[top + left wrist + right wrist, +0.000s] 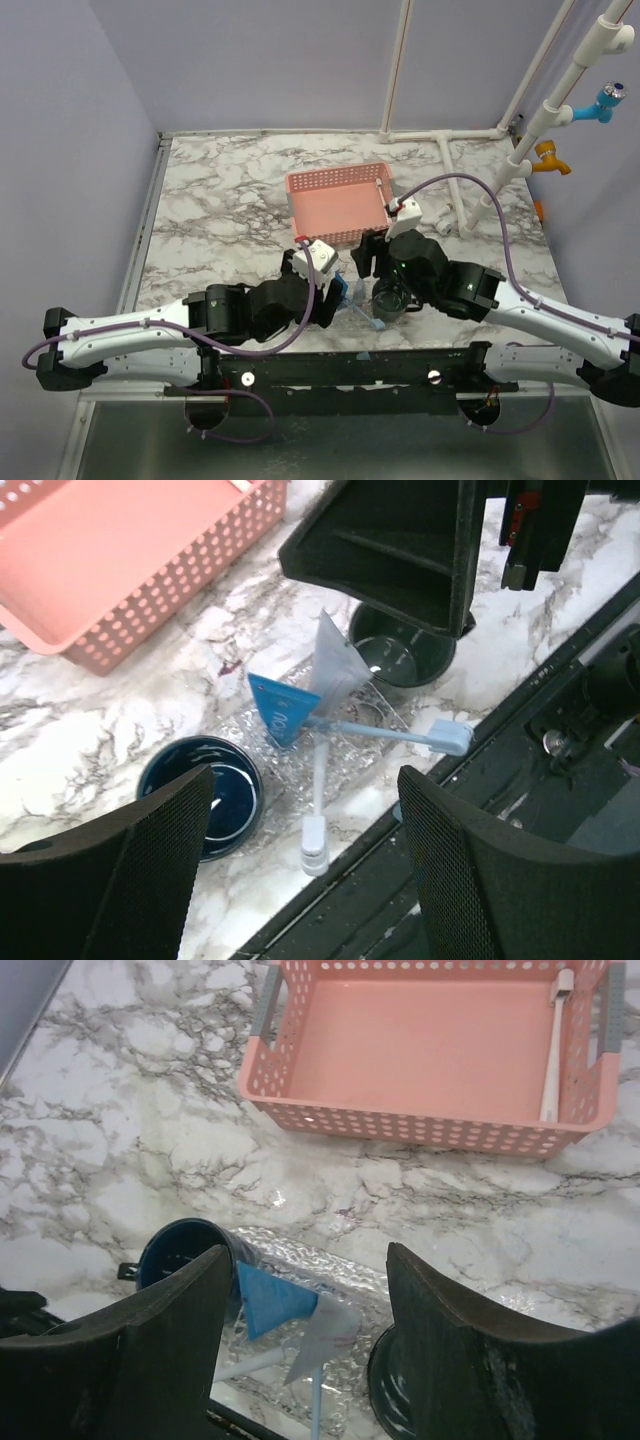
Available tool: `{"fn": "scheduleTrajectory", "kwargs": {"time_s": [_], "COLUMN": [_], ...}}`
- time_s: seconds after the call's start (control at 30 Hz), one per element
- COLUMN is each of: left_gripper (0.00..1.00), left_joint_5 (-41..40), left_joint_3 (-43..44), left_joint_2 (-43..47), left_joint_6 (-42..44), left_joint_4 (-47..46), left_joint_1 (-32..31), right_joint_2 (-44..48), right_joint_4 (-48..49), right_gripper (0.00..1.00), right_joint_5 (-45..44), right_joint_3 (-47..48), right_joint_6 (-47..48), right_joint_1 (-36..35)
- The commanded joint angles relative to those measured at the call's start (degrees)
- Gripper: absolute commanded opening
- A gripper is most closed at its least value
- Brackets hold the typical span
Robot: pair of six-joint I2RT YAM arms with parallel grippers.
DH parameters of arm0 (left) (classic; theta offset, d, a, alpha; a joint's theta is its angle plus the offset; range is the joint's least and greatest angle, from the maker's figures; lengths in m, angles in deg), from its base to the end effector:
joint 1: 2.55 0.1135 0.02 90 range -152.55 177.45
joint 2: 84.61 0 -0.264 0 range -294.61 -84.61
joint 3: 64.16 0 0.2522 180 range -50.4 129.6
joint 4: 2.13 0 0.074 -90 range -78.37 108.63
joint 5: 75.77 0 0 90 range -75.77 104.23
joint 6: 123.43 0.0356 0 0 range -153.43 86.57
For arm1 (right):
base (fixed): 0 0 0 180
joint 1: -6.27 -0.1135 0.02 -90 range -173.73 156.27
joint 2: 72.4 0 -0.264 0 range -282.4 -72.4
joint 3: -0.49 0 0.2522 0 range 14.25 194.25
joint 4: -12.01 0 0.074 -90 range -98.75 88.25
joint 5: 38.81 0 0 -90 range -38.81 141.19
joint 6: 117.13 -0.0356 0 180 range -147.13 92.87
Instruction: Prepare toiletry sets of a toothbrush and toothpaste on the tray
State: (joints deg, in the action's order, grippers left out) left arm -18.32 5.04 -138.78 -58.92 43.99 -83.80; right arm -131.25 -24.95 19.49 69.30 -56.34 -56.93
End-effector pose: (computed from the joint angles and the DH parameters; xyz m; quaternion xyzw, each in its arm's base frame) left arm 0.0491 -0.1929 0.3392 0.2690 0.8033 -0.2332 0.4775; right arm 0.1180 0.1922 0.3357 -0.1033 0.8261 0.2016 0.5160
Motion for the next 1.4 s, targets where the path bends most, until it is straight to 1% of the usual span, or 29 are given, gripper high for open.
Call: {"fn": "scheduleTrajectory", "kwargs": {"time_s": [0.0,0.07,0.23,0.3,0.4,0.47,0.63,0.73,0.9,1.03,1.27,1.3,1.37], "left_gripper": [0.75,0.76,0.77,0.79,0.80,0.82,0.84,0.85,0.86,0.86,0.88,0.89,0.91], "left_joint_5": [1.6,3.2,8.3,9.1,10.0,10.0,11.7,13.2,15.7,17.8,19.0,19.5,20.8], "left_joint_3": [2.0,2.0,1.4,1.4,2.1,2.5,3.3,3.3,3.5,3.9,3.3,2.9,2.1], "left_joint_2": [2.1,3.0,5.9,6.8,8.1,8.7,10.3,11.4,12.8,14.4,18.8,19.5,21.0], "left_joint_6": [4.5,5.4,7.6,8.7,10.5,11.4,13.8,14.7,15.6,16.4,17.3,17.0,16.5], "left_joint_4": [-0.1,-0.3,-1.6,-1.7,-1.9,-1.9,-2.0,-2.6,-3.4,-3.7,-3.1,-3.1,-3.1], "left_joint_1": [3.9,6.4,14.2,17.0,20.7,22.9,29.4,33.2,40.0,44.5,45.4,45.5,45.4], "right_joint_2": [-1.4,-1.5,-1.2,-1.2,-1.2,-1.0,-0.4,0.0,2.4,4.3,8.1,8.7,9.7], "right_joint_4": [0.6,1.1,2.9,3.4,3.8,4.2,4.7,4.8,6.4,5.5,4.4,4.4,4.4], "right_gripper": [0.67,0.67,0.68,0.68,0.71,0.73,0.73,0.73,0.75,0.77,0.81,0.83,0.92], "right_joint_5": [0.5,2.2,8.9,9.7,11.5,14.0,20.5,22.5,23.2,24.2,30.5,31.2,31.3], "right_joint_3": [1.9,2.1,2.8,3.4,4.4,4.8,5.4,5.8,6.1,7.7,7.8,7.4,6.7], "right_joint_6": [5.0,6.2,8.6,9.7,11.0,11.5,12.3,12.6,13.6,14.6,14.8,14.6,14.2], "right_joint_1": [3.5,6.1,15.7,18.3,22.5,26.9,36.2,40.5,42.2,42.4,42.3,42.4,42.3]}}
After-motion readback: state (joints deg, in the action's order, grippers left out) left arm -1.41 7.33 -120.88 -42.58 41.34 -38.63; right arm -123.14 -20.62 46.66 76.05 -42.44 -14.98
